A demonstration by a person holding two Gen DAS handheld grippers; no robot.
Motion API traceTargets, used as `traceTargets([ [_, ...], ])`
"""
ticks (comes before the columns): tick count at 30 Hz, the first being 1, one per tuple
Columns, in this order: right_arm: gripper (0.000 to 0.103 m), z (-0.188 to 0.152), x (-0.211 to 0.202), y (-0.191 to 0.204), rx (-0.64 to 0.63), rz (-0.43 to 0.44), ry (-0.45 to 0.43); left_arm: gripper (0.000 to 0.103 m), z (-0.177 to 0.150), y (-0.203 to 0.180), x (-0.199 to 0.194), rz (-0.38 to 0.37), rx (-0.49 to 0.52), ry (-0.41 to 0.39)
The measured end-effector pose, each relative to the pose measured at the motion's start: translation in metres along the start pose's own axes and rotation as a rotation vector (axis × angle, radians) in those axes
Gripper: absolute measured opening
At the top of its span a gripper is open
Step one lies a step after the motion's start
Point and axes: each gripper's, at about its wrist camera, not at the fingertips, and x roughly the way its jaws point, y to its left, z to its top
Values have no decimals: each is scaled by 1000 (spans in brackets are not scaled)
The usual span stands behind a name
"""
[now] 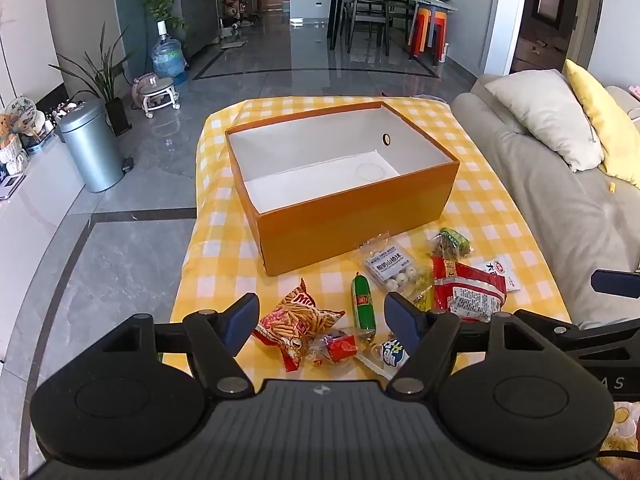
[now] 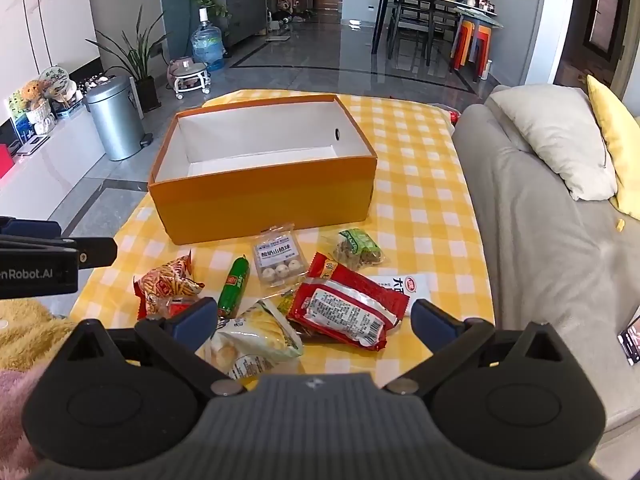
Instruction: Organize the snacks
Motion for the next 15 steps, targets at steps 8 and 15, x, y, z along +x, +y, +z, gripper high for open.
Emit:
traceTargets([
  [8, 99, 0, 0, -1, 2, -3, 9, 84, 0, 0, 2, 0, 1, 15],
  [15, 99, 2, 2, 1, -14, 5, 6, 82, 0, 1, 4, -3, 0, 25],
])
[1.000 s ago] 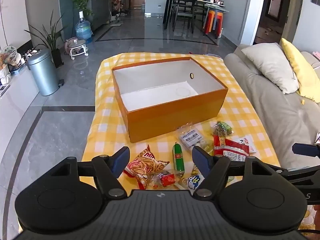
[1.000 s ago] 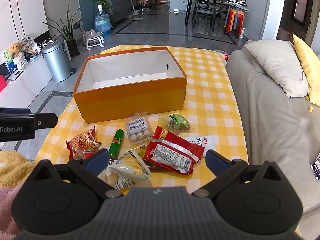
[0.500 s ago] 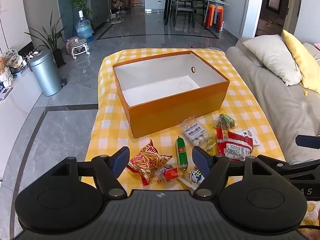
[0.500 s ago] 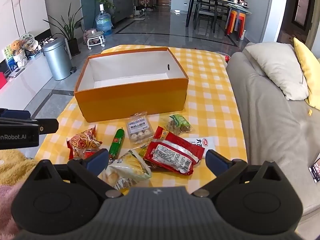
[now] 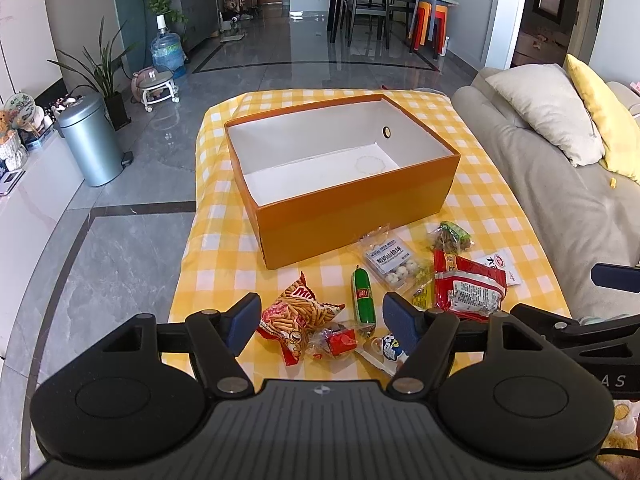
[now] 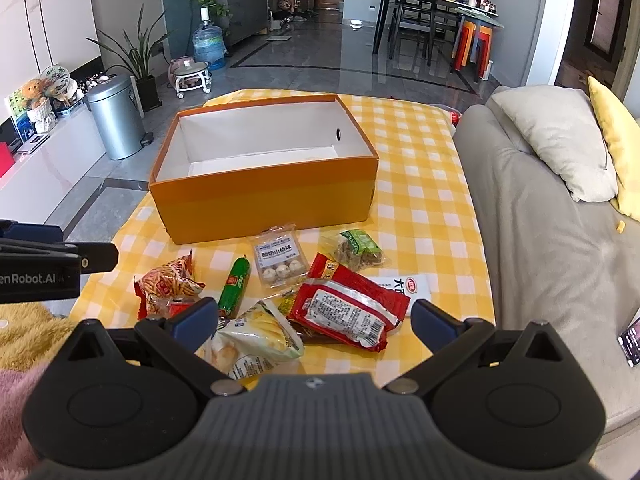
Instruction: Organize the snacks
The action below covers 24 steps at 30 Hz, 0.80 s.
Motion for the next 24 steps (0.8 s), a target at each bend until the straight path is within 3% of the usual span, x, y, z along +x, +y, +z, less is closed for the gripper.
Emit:
traceTargets([
  [24, 99, -3, 2, 0, 8, 2, 8, 81, -3, -5, 3, -4, 12, 27],
])
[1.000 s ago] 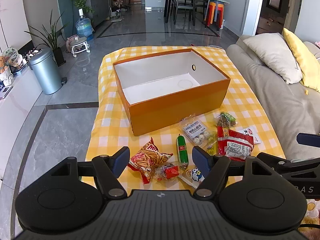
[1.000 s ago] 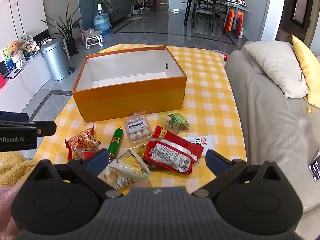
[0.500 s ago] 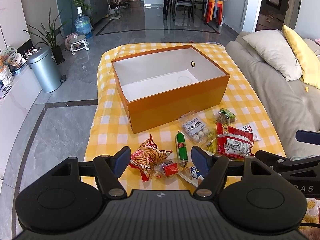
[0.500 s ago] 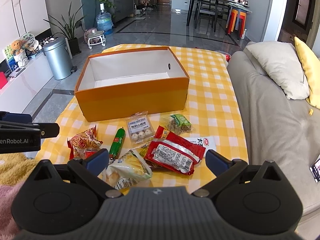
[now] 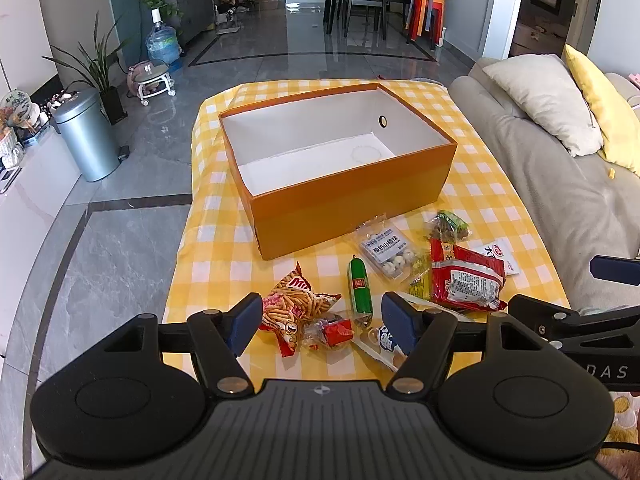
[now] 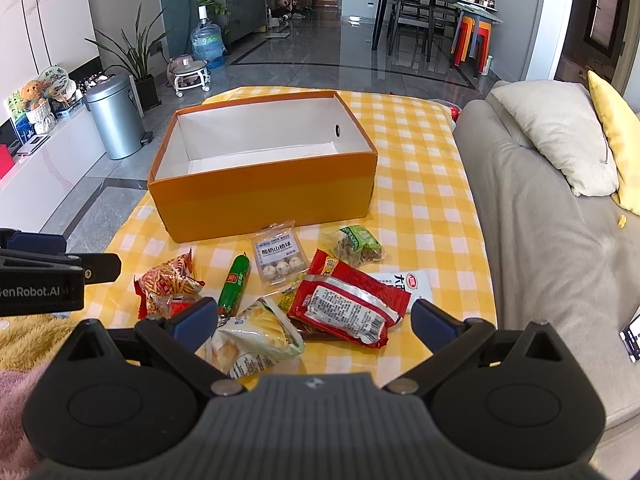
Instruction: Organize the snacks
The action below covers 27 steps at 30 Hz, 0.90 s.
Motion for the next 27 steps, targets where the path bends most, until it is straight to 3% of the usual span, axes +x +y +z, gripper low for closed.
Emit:
traceTargets([
  [27, 99, -1, -1, 1, 3, 4, 6, 81, -2, -2, -1, -4, 2, 18],
])
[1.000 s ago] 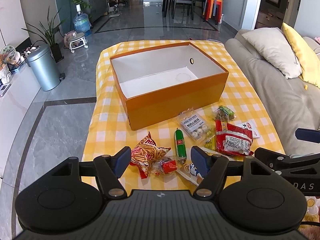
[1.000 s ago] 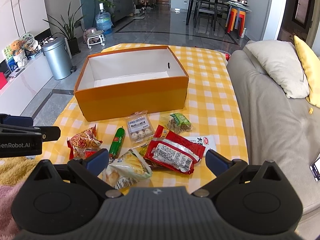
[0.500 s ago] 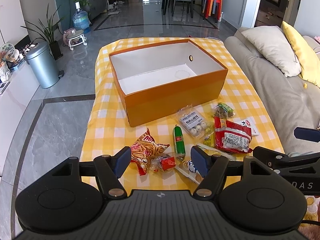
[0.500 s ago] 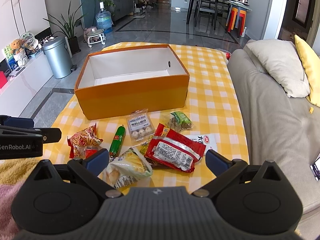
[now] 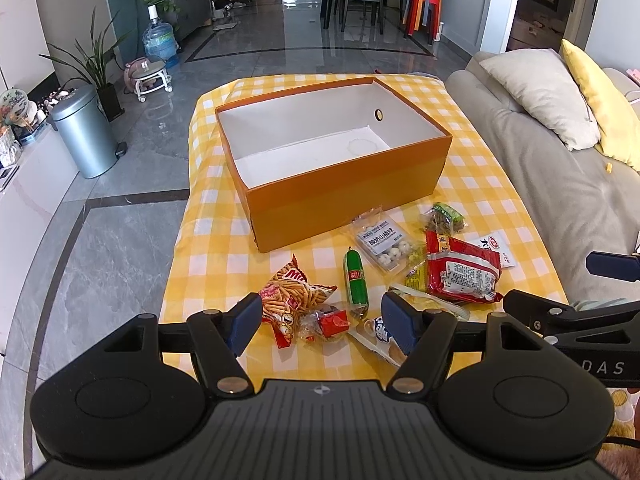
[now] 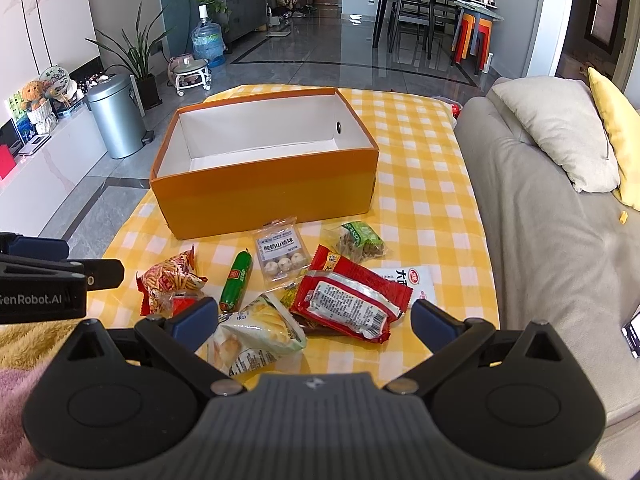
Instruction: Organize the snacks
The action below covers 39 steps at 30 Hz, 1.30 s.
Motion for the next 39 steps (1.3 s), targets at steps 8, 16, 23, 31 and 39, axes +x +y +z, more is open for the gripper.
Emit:
traceTargets([
  [8, 99, -2, -4, -1, 0, 25, -5, 81, 0, 0, -1, -2, 2, 2],
  [16, 99, -3, -5, -1, 3, 28, -5, 80, -1, -5, -8, -16, 32, -4],
  [23, 86, -5, 2, -17, 69, 64, 35, 63, 1, -10, -1, -122, 78, 22],
  [31, 77, -10, 30, -31, 39, 78, 98, 65, 3, -27, 33, -267, 157, 124],
  [39, 78, -3, 84, -45, -116, 112, 157, 69, 7, -50, 86, -316, 261, 238],
])
